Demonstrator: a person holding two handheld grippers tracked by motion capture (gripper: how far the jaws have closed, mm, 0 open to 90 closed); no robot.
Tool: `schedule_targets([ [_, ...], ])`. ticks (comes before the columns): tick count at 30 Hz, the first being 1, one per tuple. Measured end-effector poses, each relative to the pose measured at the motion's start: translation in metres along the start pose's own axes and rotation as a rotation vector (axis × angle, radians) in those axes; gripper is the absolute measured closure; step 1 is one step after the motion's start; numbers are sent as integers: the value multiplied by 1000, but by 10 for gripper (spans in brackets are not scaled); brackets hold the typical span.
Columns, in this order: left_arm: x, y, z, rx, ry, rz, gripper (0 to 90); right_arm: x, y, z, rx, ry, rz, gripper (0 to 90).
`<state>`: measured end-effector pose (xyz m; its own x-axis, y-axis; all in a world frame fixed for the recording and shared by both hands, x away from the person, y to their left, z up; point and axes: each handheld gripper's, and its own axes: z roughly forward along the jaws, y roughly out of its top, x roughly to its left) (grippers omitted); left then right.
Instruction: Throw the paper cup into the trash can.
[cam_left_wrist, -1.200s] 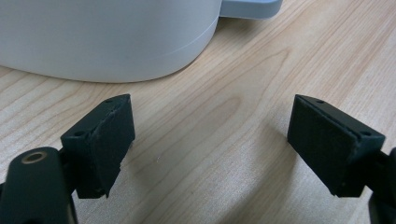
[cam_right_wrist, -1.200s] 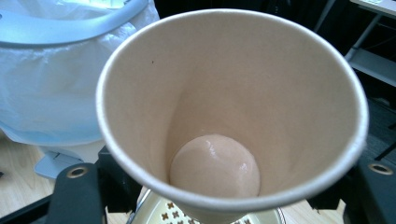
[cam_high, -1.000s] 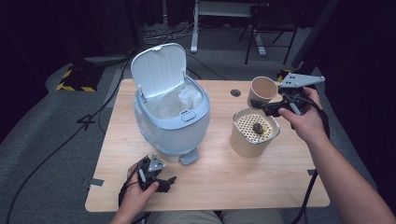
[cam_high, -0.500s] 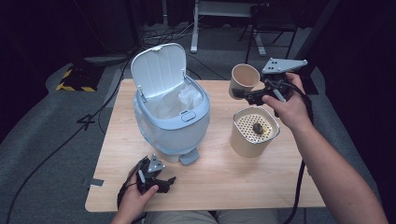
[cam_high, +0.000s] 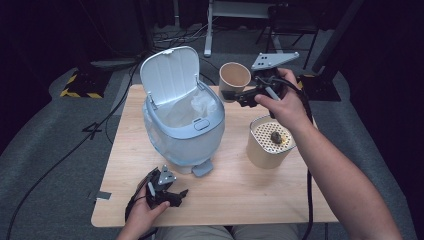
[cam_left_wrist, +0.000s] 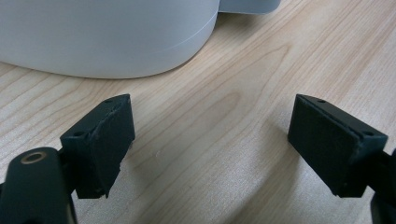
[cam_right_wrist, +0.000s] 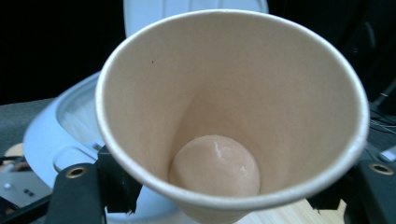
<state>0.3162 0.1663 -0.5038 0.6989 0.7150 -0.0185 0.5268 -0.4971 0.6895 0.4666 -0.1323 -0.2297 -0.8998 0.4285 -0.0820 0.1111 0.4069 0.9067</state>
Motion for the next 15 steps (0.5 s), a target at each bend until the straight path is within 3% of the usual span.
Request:
schedule_targets([
  [8, 1, 0, 0, 3, -5, 6, 151, 14, 12, 29, -7, 52, 19, 286],
  [15, 1, 0, 0, 3, -7, 7, 150, 24, 16, 53, -3, 71, 32, 285],
])
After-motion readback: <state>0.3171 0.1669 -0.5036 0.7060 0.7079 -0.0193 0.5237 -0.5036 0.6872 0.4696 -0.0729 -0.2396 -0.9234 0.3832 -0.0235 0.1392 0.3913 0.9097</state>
